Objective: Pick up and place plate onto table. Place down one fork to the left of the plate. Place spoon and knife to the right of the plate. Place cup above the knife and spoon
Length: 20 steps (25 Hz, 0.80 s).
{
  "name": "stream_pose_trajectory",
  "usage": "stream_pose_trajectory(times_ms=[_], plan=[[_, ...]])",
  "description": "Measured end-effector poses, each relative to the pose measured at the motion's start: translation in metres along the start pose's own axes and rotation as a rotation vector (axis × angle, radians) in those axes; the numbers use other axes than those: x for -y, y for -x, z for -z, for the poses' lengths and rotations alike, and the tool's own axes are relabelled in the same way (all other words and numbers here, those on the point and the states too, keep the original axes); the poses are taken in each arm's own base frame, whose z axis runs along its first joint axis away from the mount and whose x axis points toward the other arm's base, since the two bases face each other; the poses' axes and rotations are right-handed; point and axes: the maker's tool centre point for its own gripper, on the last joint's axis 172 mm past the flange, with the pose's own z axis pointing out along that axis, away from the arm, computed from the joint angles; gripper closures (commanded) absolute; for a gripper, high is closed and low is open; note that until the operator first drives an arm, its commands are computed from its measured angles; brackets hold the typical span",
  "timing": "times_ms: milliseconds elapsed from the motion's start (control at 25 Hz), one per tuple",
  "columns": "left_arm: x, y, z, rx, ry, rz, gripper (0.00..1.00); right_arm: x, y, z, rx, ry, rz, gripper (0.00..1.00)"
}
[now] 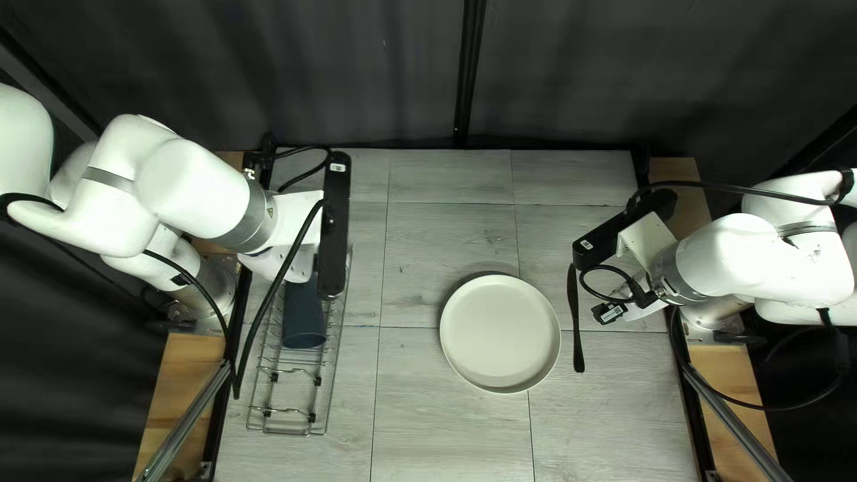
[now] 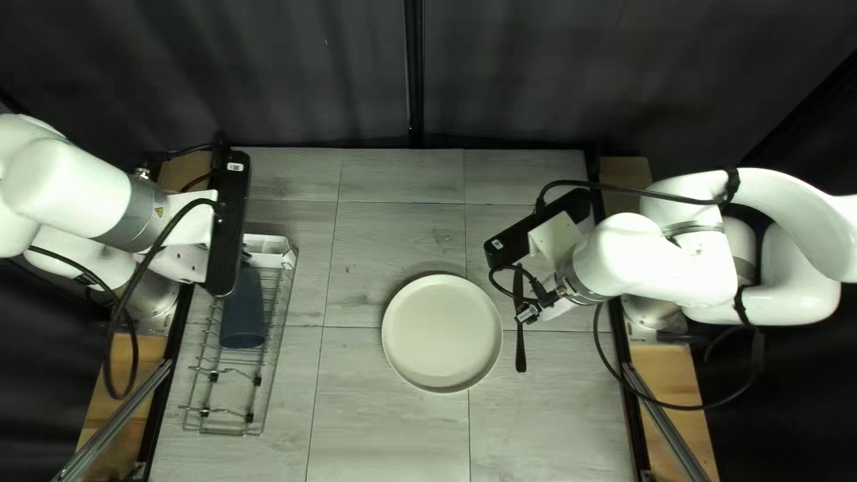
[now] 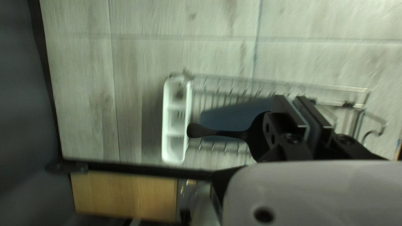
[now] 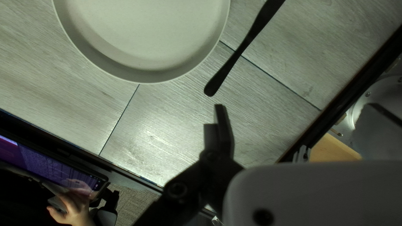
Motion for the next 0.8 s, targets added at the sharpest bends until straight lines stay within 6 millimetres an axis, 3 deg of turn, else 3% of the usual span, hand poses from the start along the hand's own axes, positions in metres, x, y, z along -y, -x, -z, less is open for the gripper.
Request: stream_pose_trajectory(times_ms=[320, 560, 800], plan=[[-0.002, -0.015, -0.004, -0.026, 0.012, -0.004, 1.00, 0.000, 0.000, 0.000, 0.000, 0.000, 0.000, 0.00], [-0.004, -0.058, -0.017, -0.158, 0.018, -0.071, 1.00, 0.000, 0.000, 0.000, 0.000, 0.000, 0.000, 0.00], [-0.020, -0.107, -0.056, -0.327, 0.045, -0.201, 1.00, 0.000, 0.000, 0.000, 0.000, 0.000, 0.000, 0.00]])
